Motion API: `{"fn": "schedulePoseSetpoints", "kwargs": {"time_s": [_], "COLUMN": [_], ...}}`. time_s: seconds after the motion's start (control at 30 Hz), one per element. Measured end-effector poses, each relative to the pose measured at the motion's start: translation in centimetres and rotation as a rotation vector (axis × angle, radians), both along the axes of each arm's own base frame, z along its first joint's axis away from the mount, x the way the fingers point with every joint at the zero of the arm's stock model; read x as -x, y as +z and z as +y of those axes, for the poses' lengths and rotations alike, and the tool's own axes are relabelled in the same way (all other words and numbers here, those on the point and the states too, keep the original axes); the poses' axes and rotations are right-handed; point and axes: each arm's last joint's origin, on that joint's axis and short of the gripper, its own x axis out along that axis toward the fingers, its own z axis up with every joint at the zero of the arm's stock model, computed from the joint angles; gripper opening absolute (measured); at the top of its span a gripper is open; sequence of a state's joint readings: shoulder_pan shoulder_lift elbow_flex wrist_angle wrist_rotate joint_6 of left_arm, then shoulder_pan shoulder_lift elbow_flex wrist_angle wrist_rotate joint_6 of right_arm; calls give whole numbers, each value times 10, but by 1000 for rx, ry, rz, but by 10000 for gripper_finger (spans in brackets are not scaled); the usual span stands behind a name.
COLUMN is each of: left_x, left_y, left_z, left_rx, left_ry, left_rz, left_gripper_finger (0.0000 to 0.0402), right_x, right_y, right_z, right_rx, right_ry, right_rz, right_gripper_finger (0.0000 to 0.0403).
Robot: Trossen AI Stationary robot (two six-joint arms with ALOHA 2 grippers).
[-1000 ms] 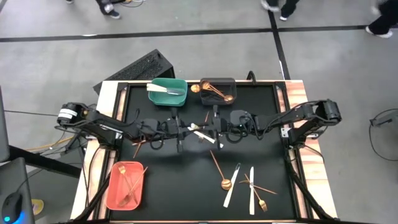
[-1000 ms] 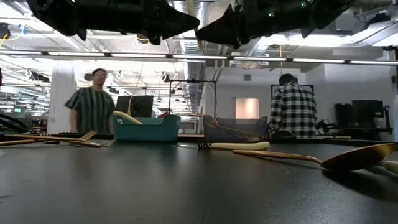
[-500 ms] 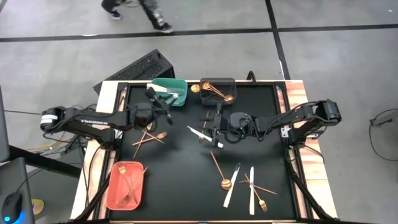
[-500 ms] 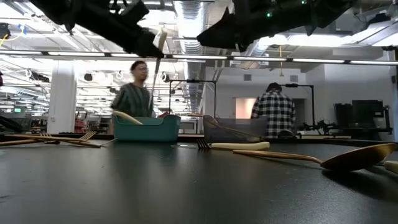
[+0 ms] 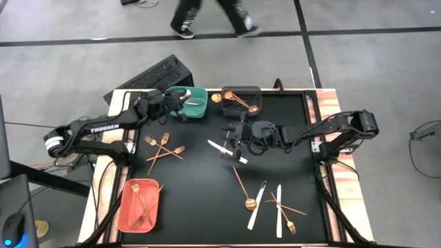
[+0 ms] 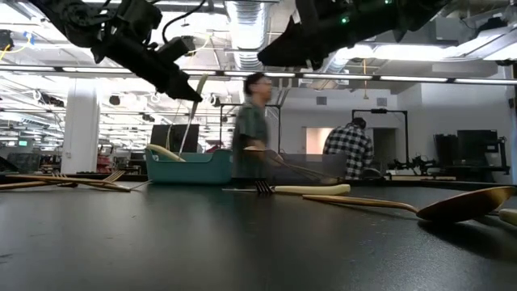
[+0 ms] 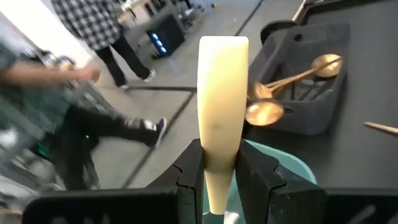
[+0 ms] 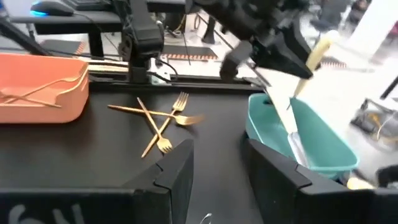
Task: Sort silverware by color (type)
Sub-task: Put the silver knife into the light blue bin, then put the gold fork into the orange bin
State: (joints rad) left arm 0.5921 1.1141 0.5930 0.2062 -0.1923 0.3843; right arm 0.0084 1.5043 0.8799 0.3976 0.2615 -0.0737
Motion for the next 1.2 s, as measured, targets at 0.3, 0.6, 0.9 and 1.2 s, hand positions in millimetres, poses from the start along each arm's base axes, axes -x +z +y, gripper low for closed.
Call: {"fn": "schedulePoseSetpoints", "kwargs": {"time_s": [0.3,0.6,0.9,1.2], "left_x": [13,44,43,41], "left_y": [-11,-57,-56,-65], "left_z": [8,-6,-3,-4], "left_rx": [226,279,324,341], "left_ry": [190,447,512,485], "left_rz": [-460,-823,-854,-637], "left_gripper_finger": [49,83,175,209], "right_x": [0,-1,-1,-2], "right_y": [-2,2,8,-5], "right_z": [-4,-7,-24,-22], "right_rx": [-16,-19,-24,-153], "right_ry": [-16,-29,-75,-68], "right_rz": [16,14,-53,7], "right_gripper_finger": [171,171,171,171]}}
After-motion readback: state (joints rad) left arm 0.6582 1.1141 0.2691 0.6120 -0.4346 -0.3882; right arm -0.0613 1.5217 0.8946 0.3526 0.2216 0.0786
